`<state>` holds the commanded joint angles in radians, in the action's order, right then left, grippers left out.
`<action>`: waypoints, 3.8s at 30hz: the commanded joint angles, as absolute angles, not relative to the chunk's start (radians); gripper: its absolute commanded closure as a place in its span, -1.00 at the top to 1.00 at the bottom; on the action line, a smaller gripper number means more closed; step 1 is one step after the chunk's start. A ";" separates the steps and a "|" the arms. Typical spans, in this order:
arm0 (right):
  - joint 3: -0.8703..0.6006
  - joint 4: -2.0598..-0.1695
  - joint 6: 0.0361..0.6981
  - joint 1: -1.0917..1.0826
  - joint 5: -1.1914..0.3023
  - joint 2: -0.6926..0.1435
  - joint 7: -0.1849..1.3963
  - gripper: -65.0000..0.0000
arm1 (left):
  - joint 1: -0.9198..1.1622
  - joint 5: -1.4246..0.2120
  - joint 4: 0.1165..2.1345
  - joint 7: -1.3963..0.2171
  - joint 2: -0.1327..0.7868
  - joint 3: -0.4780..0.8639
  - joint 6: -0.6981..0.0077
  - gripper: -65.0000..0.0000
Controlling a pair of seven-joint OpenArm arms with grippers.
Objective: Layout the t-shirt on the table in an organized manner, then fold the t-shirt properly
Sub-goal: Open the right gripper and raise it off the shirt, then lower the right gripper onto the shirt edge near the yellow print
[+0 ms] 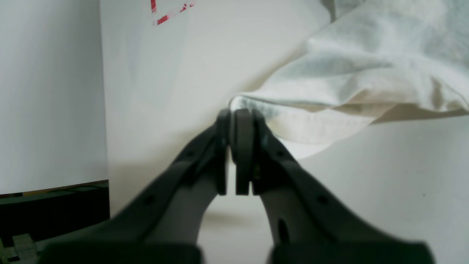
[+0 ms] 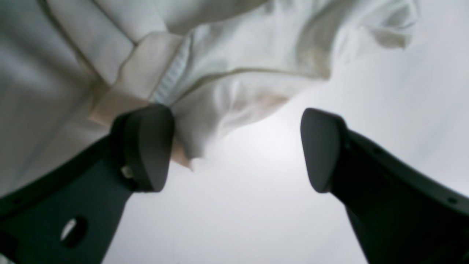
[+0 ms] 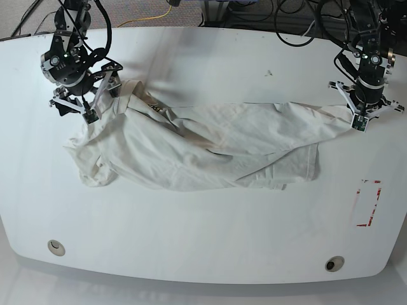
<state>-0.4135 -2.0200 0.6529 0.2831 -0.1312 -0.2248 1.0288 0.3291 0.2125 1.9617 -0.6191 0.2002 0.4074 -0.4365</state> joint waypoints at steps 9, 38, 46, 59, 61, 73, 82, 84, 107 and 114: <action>-0.527 -2.018 0.698 0.277 -0.390 -0.214 1.029 0.60 | 0.329 0.211 1.962 -0.619 0.199 0.407 -0.437 -0.19; -0.303 -2.017 0.698 0.254 -0.162 -0.174 1.013 0.59 | 0.321 0.211 1.960 -0.616 0.196 0.354 -0.437 -0.19; -0.148 -2.018 0.698 0.349 -0.157 -0.234 0.892 0.59 | 0.283 0.211 1.913 -0.616 0.196 0.340 -0.437 -0.19; -0.048 -2.011 0.698 0.420 -0.154 -0.335 0.776 0.59 | 0.268 0.211 1.894 -0.615 0.196 0.340 -0.437 -0.19; -0.048 -2.011 0.698 0.420 -0.154 -0.355 0.771 0.59 | 0.266 0.211 1.894 -0.615 0.196 0.340 -0.437 -0.19; -0.048 -1.923 0.698 0.348 -0.154 -0.437 0.750 0.59 | 0.260 0.211 1.893 -0.615 0.197 0.340 -0.437 -0.19; -0.048 -1.874 0.698 0.305 -0.154 -0.456 0.742 0.59 | 0.260 0.211 1.893 -0.615 0.197 0.338 -0.437 -0.19; -0.047 -1.868 0.698 0.298 -0.154 -0.469 0.740 0.55 | 0.260 0.211 1.893 -0.615 0.197 0.338 -0.437 -0.19; -0.056 -1.824 0.698 0.331 -0.156 -0.487 0.605 0.27 | 0.260 0.211 1.891 -0.615 0.199 0.338 -0.437 -0.19; -0.174 -1.948 0.698 0.358 -0.156 -0.380 0.644 0.30 | 0.257 0.211 1.867 -0.615 0.199 0.338 -0.437 -0.19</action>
